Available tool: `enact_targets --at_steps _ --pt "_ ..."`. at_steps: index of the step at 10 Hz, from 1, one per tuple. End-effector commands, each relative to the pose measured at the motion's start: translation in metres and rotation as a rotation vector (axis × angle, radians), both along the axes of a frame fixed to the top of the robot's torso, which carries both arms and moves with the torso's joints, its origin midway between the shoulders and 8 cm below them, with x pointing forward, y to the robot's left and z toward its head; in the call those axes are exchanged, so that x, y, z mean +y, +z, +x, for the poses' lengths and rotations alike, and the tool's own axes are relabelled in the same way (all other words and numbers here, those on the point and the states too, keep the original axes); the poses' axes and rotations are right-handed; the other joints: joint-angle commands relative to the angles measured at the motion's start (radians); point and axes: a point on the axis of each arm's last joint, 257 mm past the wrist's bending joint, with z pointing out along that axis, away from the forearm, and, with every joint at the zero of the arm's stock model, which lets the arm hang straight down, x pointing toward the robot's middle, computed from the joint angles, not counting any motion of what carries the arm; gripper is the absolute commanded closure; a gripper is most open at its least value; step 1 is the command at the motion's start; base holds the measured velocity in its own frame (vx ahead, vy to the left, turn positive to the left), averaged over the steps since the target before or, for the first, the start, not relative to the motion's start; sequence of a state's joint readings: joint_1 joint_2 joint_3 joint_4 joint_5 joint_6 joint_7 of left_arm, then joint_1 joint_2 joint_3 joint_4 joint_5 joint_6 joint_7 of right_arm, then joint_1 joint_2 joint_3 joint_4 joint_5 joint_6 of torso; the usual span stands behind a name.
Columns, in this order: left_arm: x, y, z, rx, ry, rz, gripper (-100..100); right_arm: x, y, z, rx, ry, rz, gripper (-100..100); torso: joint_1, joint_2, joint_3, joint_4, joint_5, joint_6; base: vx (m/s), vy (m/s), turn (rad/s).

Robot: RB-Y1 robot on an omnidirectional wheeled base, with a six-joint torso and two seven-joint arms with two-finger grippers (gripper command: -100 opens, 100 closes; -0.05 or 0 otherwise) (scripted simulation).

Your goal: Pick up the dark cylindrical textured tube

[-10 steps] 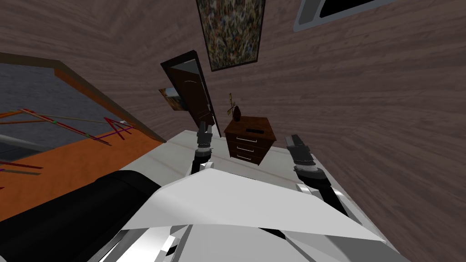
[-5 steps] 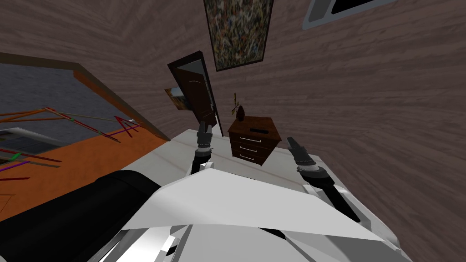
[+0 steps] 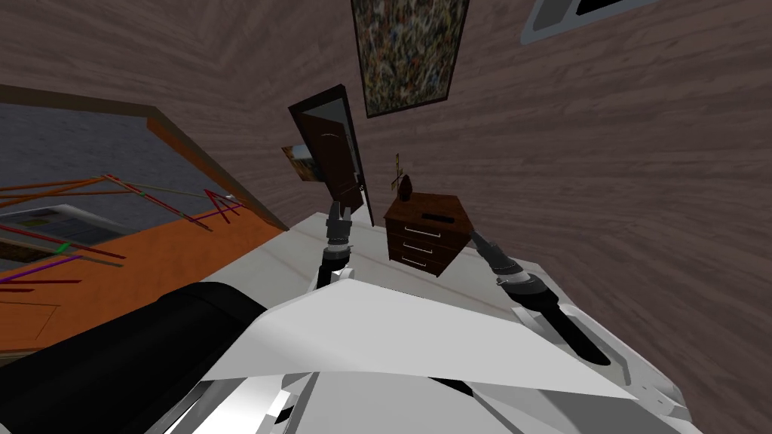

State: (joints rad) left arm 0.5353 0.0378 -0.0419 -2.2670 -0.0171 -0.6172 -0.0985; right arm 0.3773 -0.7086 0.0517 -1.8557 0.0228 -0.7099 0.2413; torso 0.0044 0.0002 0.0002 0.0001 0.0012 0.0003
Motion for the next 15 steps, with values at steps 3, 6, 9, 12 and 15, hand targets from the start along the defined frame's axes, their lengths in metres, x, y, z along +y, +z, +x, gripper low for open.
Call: enact_targets --at_steps 3,6,9,12,15 --pt "0.0 0.0 0.0 0.0 0.0 0.0 0 -0.01 -0.03 0.001 0.022 0.016 -0.177 -100 0.001 0.0 0.0 0.0 0.0 0.0 0.001 0.098 0.099" --pt "0.0 0.0 0.0 0.0 0.0 0.0 0 -0.018 -0.047 0.0 0.04 0.035 -0.287 -100 0.001 -0.002 -0.001 0.0 0.0 0.0 0.032 0.088 0.075" --pt "0.0 0.0 0.0 0.0 0.0 0.0 0 -0.035 -0.084 -0.006 0.081 0.057 -0.454 -100 0.001 -0.003 -0.002 -0.001 0.0 0.0 0.048 0.099 0.099" --pt "0.0 0.0 0.0 0.0 0.0 0.0 0 -0.051 -0.103 -0.01 0.108 0.079 -0.569 -100 0.001 -0.004 -0.002 -0.001 0.0 -0.001 0.06 0.081 0.111" --pt "0.0 0.0 0.0 0.0 0.0 0.0 0 -0.084 -0.139 -0.021 0.164 0.105 -0.749 -100 0.001 -0.004 -0.002 -0.001 0.0 0.0 0.075 0.096 0.11"
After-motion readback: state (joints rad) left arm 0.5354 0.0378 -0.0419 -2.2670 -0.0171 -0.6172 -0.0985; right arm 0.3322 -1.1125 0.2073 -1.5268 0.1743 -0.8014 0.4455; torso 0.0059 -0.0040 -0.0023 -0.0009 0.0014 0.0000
